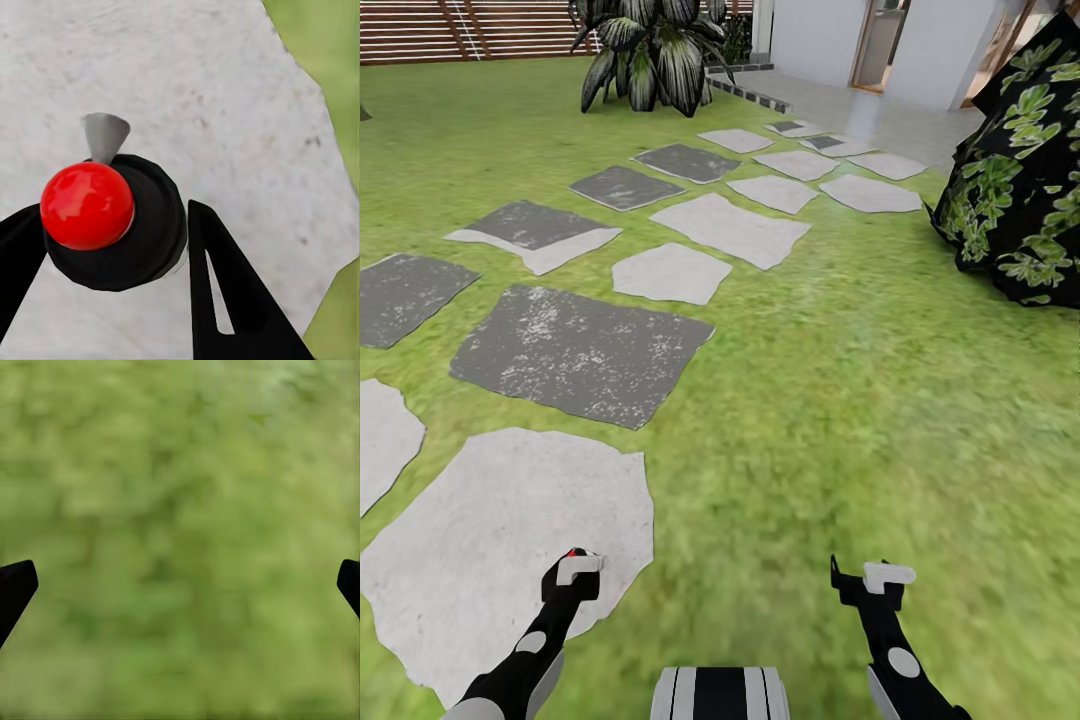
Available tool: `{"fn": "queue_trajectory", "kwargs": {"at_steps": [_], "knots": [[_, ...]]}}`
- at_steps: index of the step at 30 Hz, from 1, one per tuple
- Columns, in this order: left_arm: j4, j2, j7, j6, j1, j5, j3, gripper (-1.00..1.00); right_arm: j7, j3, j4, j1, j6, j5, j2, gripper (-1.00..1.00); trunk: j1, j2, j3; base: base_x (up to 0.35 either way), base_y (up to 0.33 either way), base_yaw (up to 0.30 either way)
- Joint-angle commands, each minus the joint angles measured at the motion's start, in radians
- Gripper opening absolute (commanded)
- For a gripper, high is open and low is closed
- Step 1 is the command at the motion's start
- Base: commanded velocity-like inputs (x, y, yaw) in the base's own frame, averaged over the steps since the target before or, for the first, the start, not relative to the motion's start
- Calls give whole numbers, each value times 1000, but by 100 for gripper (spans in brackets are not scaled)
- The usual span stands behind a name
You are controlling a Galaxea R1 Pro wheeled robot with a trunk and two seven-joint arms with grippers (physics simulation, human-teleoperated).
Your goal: In the garden, pick up the pesticide atomizer on the floor and spray pesticide onto both trees until each tree trunk is fully covered.
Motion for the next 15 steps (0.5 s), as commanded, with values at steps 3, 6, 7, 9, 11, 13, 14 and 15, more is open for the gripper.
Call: {"fn": "queue_trajectory", "kwargs": {"at_steps": [3,6,7,9,11,13,14,15], "knots": [[-1,0,-2,0,0,2,0,-100,0,0,1,0,-1,0,1,100,-1,1,12,0,0,0],[-1,0,-2,1,0,2,0,-100,0,0,2,0,-2,1,2,100,-3,1,23,0,0,0],[-1,0,-2,1,0,2,0,-100,0,0,2,0,-2,1,2,100,-3,2,27,0,0,0],[-1,0,-1,1,0,2,1,-100,0,0,5,1,-3,1,2,100,-4,2,35,0,0,0],[-1,0,-1,3,0,2,1,-100,-1,0,7,3,-5,0,2,100,-5,3,43,0,0,0],[-5,13,2,3,37,-3,1,-100,-2,-1,5,3,-39,0,-4,100,-6,3,54,0,0,0],[-8,15,1,3,53,-3,1,-100,-2,-1,7,4,-42,1,-6,100,-6,3,59,0,0,0],[-9,16,1,3,65,-3,1,-100,-2,-1,8,6,-43,2,-7,100,-7,3,65,0,0,0]]}}
